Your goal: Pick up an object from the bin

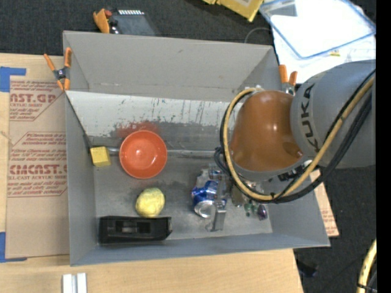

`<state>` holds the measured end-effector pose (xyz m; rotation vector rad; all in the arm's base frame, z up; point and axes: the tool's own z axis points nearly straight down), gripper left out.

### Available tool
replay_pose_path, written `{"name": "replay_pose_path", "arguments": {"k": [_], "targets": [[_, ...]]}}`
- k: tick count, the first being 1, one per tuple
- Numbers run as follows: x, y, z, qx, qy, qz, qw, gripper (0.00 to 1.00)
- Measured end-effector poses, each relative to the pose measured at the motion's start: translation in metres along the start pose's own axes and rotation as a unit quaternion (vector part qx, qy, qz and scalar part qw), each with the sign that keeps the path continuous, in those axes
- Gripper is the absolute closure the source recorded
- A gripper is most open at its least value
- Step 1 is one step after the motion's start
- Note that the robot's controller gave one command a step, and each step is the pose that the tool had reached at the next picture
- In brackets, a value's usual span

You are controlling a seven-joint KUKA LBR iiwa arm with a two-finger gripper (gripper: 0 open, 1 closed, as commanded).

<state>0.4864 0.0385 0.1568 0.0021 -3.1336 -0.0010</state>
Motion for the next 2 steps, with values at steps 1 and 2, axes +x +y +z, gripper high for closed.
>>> {"name": "replay_pose_path", "arguments": {"k": [1, 2], "targets": [[-0.002, 0.000, -0.004, 0.000, -0.0040, 0.000, 1.0000, 0.00], [-0.031, -0.048, 0.065, 0.000, -0.0054, -0.122, 0.9926, 0.00]]}}
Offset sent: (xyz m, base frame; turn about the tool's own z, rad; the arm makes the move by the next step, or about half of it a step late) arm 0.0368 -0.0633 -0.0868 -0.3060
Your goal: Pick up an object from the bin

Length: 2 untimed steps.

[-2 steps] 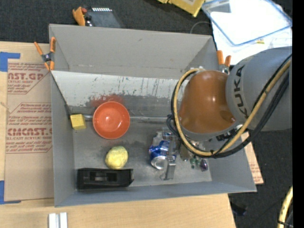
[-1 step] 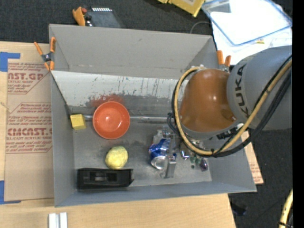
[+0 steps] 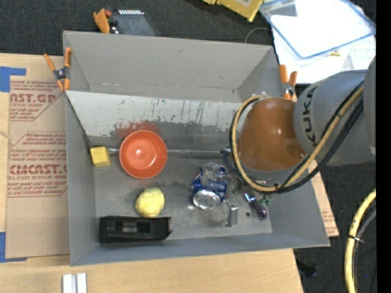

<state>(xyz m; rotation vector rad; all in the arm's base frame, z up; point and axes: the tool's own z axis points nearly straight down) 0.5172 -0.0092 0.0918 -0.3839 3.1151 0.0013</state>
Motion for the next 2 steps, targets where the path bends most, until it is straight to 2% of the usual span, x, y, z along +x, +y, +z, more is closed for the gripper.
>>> {"name": "replay_pose_path", "arguments": {"k": [1, 2], "targets": [[-0.035, -0.019, 0.020, 0.000, -0.0025, -0.063, 0.9980, 0.00], [-0.010, -0.012, 0.013, 0.000, -0.0011, -0.023, 0.9997, 0.00]]}}
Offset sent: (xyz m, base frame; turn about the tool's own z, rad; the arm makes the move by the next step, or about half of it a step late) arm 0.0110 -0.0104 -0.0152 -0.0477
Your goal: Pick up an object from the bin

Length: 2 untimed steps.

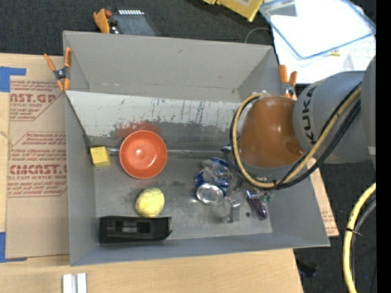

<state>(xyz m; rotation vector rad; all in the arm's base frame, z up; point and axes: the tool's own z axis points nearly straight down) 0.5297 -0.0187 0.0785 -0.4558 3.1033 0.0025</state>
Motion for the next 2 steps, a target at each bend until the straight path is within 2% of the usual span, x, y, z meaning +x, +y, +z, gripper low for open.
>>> {"name": "replay_pose_path", "arguments": {"k": [1, 2], "targets": [[-0.022, -0.005, 0.003, 0.001, -0.0058, -0.031, 0.9995, 0.00], [-0.008, -0.002, -0.001, 0.001, -0.0052, -0.009, 0.9999, 1.00]]}}
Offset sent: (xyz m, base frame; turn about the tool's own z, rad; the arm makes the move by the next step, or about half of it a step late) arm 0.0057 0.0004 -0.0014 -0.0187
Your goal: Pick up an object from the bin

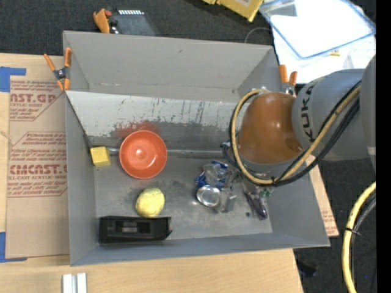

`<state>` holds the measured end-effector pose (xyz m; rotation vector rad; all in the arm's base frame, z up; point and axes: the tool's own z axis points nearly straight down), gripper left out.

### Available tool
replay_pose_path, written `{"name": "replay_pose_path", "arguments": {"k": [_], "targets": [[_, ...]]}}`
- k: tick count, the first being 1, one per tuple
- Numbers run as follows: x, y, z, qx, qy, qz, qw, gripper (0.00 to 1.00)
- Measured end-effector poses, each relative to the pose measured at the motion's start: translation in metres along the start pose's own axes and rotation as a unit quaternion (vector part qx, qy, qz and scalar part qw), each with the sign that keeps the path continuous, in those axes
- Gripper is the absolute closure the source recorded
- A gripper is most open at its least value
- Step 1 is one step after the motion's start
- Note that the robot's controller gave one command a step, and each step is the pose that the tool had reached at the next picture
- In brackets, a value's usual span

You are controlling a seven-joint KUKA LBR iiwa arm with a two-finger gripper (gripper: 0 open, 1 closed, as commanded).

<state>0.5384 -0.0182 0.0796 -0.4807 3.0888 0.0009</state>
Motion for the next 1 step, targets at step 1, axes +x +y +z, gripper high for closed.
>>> {"name": "replay_pose_path", "arguments": {"k": [1], "targets": [[0.0001, -0.0001, 0.0000, 0.000, 0.0000, 0.000, 1.0000, 1.00]]}}
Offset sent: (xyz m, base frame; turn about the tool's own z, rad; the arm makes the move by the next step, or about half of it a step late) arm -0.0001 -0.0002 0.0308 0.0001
